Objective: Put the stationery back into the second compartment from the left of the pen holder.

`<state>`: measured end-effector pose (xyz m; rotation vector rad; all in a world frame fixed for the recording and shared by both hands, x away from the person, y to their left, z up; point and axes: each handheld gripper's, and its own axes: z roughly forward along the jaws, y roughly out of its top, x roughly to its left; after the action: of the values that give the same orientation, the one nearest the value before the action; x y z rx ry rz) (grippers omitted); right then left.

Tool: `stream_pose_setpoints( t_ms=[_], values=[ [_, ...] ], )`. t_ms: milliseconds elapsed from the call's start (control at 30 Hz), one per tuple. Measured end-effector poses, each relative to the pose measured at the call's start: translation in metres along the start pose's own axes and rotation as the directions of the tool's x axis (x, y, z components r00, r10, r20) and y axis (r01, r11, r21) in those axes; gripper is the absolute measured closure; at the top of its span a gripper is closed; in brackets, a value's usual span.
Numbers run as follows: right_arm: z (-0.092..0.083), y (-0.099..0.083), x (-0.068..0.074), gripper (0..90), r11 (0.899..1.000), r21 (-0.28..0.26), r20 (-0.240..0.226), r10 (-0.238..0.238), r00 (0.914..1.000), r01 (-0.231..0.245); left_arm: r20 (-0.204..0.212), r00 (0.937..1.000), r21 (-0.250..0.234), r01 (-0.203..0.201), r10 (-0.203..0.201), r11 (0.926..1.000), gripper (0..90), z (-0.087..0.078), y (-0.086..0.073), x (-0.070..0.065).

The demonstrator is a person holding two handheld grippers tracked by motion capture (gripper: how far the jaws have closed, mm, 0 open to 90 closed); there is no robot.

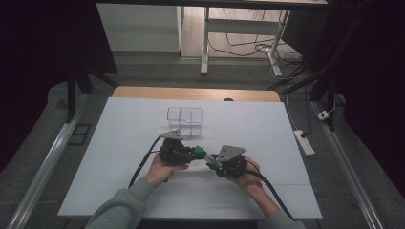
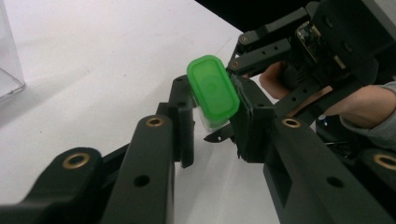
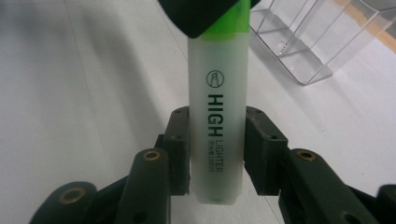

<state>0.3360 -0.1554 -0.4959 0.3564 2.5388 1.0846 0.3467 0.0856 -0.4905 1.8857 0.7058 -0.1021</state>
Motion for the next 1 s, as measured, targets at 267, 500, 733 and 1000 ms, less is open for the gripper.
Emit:
stream_pose_setpoints(
  t_ms=[267,500,733,1000],
  values=[
    [-0.01,-0.001,-0.01,46.9,0.996,-0.015,0.017,0.088,0.996,-0.088,-0.03,0.9995,-0.013,-0.008,0.007,0.9999,71.1,-0.01,0.001,0.004],
    [-0.027,-0.012,-0.019,43.0,0.984,-0.038,0.013,0.177,0.9842,-0.176,-0.059,0.9982,-0.032,-0.013,0.011,0.9994,71.3,-0.023,0.002,0.009],
    [-0.05,-0.034,-0.024,40.7,0.972,-0.023,0.034,0.234,0.9716,-0.233,-0.093,0.9957,-0.074,-0.014,0.007,0.9971,71.4,-0.043,0.008,0.012],
    [-0.069,-0.053,-0.03,39.6,0.959,-0.027,0.07,0.283,0.9566,-0.282,-0.124,0.9923,-0.115,-0.019,0.005,0.9931,71.7,-0.065,0.019,0.016]
  ],
)
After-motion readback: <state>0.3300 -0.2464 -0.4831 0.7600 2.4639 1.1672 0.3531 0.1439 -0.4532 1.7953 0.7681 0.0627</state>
